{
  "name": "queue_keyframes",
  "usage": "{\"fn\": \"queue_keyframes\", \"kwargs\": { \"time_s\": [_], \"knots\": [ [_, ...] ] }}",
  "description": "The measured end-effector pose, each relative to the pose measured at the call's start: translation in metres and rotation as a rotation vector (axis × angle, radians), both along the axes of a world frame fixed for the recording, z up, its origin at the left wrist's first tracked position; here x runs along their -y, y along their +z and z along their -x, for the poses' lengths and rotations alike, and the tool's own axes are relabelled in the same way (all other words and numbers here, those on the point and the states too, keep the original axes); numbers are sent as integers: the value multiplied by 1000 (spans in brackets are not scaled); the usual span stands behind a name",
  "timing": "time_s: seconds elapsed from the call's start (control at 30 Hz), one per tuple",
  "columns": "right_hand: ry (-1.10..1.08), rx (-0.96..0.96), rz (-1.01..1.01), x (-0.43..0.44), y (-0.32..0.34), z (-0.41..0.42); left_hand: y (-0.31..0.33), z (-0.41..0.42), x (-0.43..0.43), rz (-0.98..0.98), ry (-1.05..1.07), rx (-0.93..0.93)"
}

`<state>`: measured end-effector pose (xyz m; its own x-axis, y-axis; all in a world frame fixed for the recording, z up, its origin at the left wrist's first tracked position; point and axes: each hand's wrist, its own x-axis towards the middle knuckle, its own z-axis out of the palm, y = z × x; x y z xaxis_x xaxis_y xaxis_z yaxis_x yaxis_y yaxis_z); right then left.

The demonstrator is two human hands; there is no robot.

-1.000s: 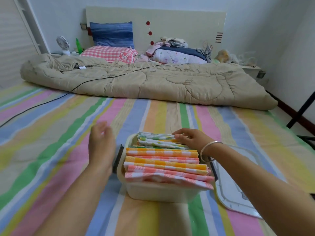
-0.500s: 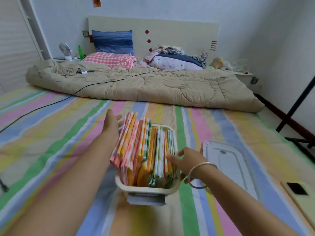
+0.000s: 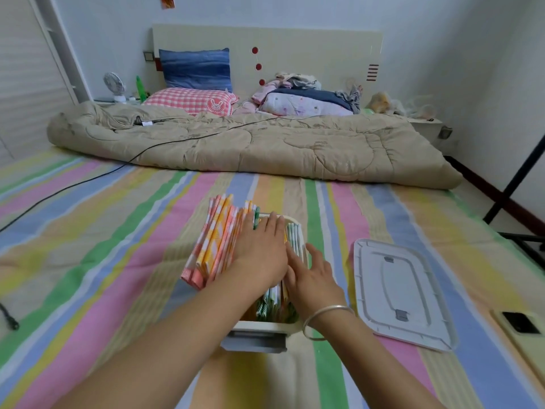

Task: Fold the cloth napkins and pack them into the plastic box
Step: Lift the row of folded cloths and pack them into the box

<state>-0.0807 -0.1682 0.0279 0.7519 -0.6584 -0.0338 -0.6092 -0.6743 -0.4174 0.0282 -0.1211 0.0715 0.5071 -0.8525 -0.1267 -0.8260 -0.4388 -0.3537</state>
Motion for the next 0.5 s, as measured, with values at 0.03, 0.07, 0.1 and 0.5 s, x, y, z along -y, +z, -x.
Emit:
{"fn": "queue_keyframes", "kwargs": {
  "time_s": [0.03, 0.07, 0.1, 0.5],
  "knots": [
    [1, -19, 4, -1, -1, 2, -2, 1, 1, -24, -7, 19],
    [3, -32, 14, -4, -3, 4, -2, 3, 2, -48, -7, 34],
    [5, -37, 24, -6, -4, 5, -2, 2, 2, -66, -2, 33],
    [-29, -33, -60, 0, -11, 11, -9, 1, 22, -197, -52, 54]
  ]
}}
